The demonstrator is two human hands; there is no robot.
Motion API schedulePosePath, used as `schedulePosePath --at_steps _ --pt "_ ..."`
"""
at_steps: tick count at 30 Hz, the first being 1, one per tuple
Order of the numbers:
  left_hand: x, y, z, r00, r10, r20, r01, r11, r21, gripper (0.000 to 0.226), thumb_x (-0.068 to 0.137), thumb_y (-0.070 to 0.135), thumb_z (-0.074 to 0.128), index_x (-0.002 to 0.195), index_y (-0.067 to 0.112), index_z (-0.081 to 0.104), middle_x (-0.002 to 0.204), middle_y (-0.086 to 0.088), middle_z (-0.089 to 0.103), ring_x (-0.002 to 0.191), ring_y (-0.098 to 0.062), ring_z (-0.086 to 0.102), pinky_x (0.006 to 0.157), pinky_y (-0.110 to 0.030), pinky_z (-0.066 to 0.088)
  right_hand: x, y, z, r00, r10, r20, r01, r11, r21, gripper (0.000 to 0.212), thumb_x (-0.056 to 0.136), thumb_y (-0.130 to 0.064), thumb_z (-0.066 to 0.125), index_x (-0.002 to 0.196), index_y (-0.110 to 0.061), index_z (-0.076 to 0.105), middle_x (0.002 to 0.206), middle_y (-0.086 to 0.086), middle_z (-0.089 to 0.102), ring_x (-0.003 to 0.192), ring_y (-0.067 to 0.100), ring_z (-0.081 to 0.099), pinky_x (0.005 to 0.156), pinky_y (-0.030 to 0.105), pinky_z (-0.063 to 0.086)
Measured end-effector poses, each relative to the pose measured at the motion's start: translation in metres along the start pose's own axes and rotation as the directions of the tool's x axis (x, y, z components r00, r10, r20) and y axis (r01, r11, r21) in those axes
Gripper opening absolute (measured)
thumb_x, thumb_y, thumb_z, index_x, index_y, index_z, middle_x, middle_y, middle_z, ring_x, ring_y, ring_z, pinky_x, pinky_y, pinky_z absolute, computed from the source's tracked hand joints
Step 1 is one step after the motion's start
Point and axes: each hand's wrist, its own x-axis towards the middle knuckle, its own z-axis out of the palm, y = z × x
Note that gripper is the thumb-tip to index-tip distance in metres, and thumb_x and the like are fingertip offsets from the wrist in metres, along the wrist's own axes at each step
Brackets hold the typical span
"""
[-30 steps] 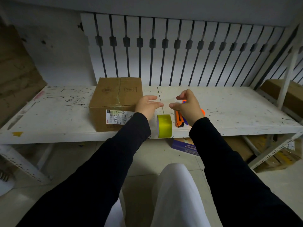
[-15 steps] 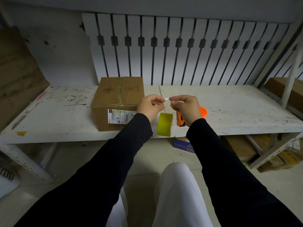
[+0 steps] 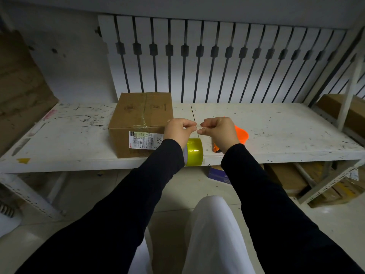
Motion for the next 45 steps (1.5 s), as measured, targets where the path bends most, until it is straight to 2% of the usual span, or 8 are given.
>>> schedulePosePath --at_steps 7,12,18,26,30,34,39,45 --pt "0.000 0.001 0.001 1.000 0.021 -0.002 -0.021 0.999 0.044 0.016 0.088 0.017 0.062 0.096 0.009 0.073 0.113 -0.010 0.063 0.114 -0.024 0.052 0.098 -0.034 0.041 -0.002 -0.005 0.005 0.998 -0.051 -0.037 0.047 0.993 -0.107 0.016 0.084 -0.013 0.066 0.091 0.000 0.072 0.096 0.012 0.066 0.082 0.015 0.055 0.080 0.029 0.049" --pt "0.003 -0.001 -0.002 0.999 0.048 0.015 -0.049 0.993 0.106 0.015 0.089 0.018 0.060 0.093 0.009 0.071 0.116 -0.007 0.059 0.116 -0.024 0.049 0.100 -0.035 0.038 0.000 -0.004 0.004 0.997 -0.067 -0.048 0.055 0.975 -0.217 0.016 0.084 -0.022 0.066 0.087 -0.007 0.070 0.109 0.006 0.046 0.099 0.015 0.045 0.082 0.024 0.035" --pt "0.005 0.001 -0.004 0.999 0.024 0.035 -0.026 0.998 0.062 0.011 0.086 0.024 0.063 0.077 0.027 0.056 0.071 0.012 0.056 0.087 -0.019 0.059 0.096 -0.043 0.046 -0.003 -0.002 0.003 0.998 -0.055 0.037 0.053 0.997 0.054 0.015 0.087 -0.010 0.057 0.072 -0.012 0.056 0.077 0.002 0.057 0.082 0.019 0.055 0.076 0.030 0.044" --pt "0.012 -0.004 -0.004 0.993 0.013 0.117 -0.002 0.996 -0.090 0.010 0.089 0.018 0.059 0.081 0.013 0.061 0.069 0.009 0.052 0.082 -0.017 0.052 0.078 -0.032 0.046 -0.005 -0.002 0.005 0.994 0.007 0.111 -0.039 0.957 0.289 0.015 0.093 -0.008 0.050 0.095 -0.002 0.063 0.072 0.009 0.063 0.068 0.018 0.063 0.068 0.020 0.055" --pt "0.004 -0.006 -0.003 0.994 0.005 0.112 0.009 0.992 -0.127 0.027 0.094 0.020 0.052 0.109 -0.001 0.057 0.083 0.004 0.054 0.090 -0.015 0.049 0.069 -0.015 0.041 -0.006 -0.004 0.006 0.990 0.013 0.138 -0.053 0.955 0.290 0.009 0.089 -0.008 0.057 0.091 -0.002 0.064 0.075 0.010 0.064 0.068 0.018 0.063 0.064 0.017 0.055" --pt "0.000 -0.018 0.002 0.968 -0.188 0.166 0.217 0.961 -0.173 0.057 0.094 0.051 0.035 0.129 0.007 0.040 0.120 -0.012 0.050 0.117 -0.028 0.051 0.104 -0.043 0.043 -0.006 -0.003 0.005 0.992 0.010 0.128 -0.047 0.956 0.291 0.010 0.083 -0.003 0.065 0.078 -0.010 0.061 0.072 0.006 0.064 0.065 0.015 0.064 0.059 0.012 0.055" --pt "0.004 -0.040 0.017 0.805 -0.402 0.436 0.552 0.775 -0.306 0.107 0.056 0.090 0.040 0.124 0.008 0.054 0.117 -0.020 0.061 0.113 -0.033 0.059 0.106 -0.048 0.042 -0.005 -0.003 0.004 0.995 0.008 0.099 -0.039 0.948 0.316 0.017 0.085 -0.002 0.062 0.073 -0.013 0.060 0.072 0.007 0.064 0.062 0.014 0.063 0.056 0.012 0.053" --pt "-0.008 -0.028 0.018 0.887 -0.241 0.393 0.415 0.790 -0.452 0.023 0.096 0.027 0.048 0.093 0.008 0.060 0.093 -0.015 0.064 0.081 -0.027 0.064 0.095 -0.046 0.049 0.000 -0.001 -0.002 1.000 0.024 0.007 -0.025 0.936 0.351 0.015 0.086 -0.001 0.059 0.074 -0.011 0.059 0.069 0.008 0.062 0.055 0.010 0.060 0.053 0.012 0.052"
